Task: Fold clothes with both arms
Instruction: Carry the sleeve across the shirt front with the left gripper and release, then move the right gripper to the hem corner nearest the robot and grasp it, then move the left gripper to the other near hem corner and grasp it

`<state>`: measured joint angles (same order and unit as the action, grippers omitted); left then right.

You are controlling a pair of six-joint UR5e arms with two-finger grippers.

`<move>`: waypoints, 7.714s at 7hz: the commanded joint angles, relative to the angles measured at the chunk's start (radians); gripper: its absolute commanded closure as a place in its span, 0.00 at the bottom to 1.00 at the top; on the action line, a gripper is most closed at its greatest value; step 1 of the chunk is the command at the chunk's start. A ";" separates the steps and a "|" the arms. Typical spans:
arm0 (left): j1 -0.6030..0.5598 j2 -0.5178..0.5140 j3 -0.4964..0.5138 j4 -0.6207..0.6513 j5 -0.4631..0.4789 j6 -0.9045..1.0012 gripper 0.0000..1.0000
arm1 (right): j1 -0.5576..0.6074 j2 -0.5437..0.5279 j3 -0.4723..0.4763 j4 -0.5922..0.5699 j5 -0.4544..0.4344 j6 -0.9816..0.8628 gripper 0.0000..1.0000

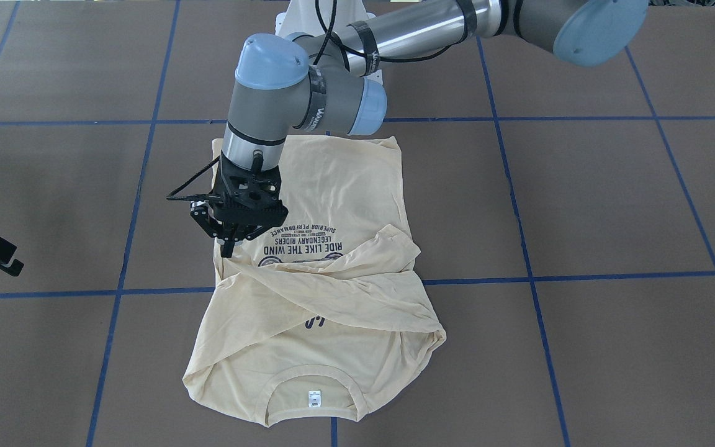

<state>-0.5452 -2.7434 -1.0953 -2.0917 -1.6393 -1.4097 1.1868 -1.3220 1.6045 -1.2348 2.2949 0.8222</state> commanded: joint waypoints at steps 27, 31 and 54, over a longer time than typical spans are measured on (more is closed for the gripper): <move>-0.216 0.903 -0.948 0.111 -0.275 0.377 0.07 | -0.964 -0.160 0.414 -0.009 -0.776 1.197 0.52; -0.214 0.901 -0.943 0.111 -0.278 0.371 0.07 | -0.961 -0.170 0.420 -0.009 -0.775 1.192 1.00; 0.347 0.780 -0.741 0.104 -0.036 -0.554 0.54 | -1.001 -0.359 0.592 -0.011 -0.773 1.180 1.00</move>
<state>-0.1979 -1.9508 -1.8410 -1.9887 -1.6751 -1.9635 0.1856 -1.6810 2.1966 -1.2456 1.5217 2.0020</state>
